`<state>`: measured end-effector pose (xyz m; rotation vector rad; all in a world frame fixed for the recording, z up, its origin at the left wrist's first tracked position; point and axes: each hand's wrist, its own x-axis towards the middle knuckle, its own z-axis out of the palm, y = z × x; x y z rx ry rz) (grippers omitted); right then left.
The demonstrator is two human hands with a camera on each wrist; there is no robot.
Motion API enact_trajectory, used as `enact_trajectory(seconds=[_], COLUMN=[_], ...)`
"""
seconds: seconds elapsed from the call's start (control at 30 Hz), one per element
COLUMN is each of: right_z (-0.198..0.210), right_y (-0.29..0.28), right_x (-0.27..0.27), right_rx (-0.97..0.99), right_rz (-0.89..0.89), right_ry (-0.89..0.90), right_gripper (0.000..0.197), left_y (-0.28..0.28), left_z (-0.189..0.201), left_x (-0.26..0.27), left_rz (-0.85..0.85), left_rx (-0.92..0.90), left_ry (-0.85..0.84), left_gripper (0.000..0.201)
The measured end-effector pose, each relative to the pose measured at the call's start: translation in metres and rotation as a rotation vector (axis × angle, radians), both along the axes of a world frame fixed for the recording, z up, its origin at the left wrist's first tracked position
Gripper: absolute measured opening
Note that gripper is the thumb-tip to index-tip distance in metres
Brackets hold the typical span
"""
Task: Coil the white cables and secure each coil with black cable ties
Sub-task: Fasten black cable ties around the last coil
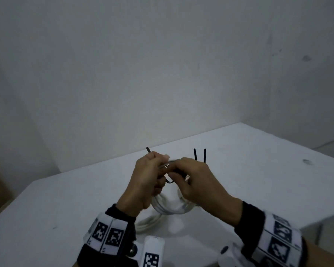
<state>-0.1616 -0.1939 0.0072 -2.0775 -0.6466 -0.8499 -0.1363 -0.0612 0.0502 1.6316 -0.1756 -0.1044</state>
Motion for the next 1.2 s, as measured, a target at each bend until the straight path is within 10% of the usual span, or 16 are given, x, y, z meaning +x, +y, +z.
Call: enact_trajectory(seconds=[0.37, 0.63, 0.93, 1.2], right_z=[-0.022, -0.029, 0.0, 0.008], right_y=[0.002, 0.012, 0.003, -0.01], right_x=[0.009, 0.0, -0.011, -0.002], right_rx=[0.342, 0.069, 0.473, 0.426], right_rz=[-0.144, -0.029, -0.032, -0.085], right_ry=[-0.218, -0.287, -0.22, -0.226], right_gripper=[0.015, 0.014, 0.019, 0.016], left_y=[-0.011, 0.001, 0.002, -0.006], left_z=[-0.008, -0.007, -0.028, -0.027], left_x=[0.005, 0.01, 0.003, -0.004], left_rz=[0.027, 0.057, 0.108, 0.088], left_rx=[0.037, 0.033, 0.261, 0.386], left_ry=[-0.101, -0.128, -0.531, -0.747], left_gripper=[0.029, 0.019, 0.023, 0.028])
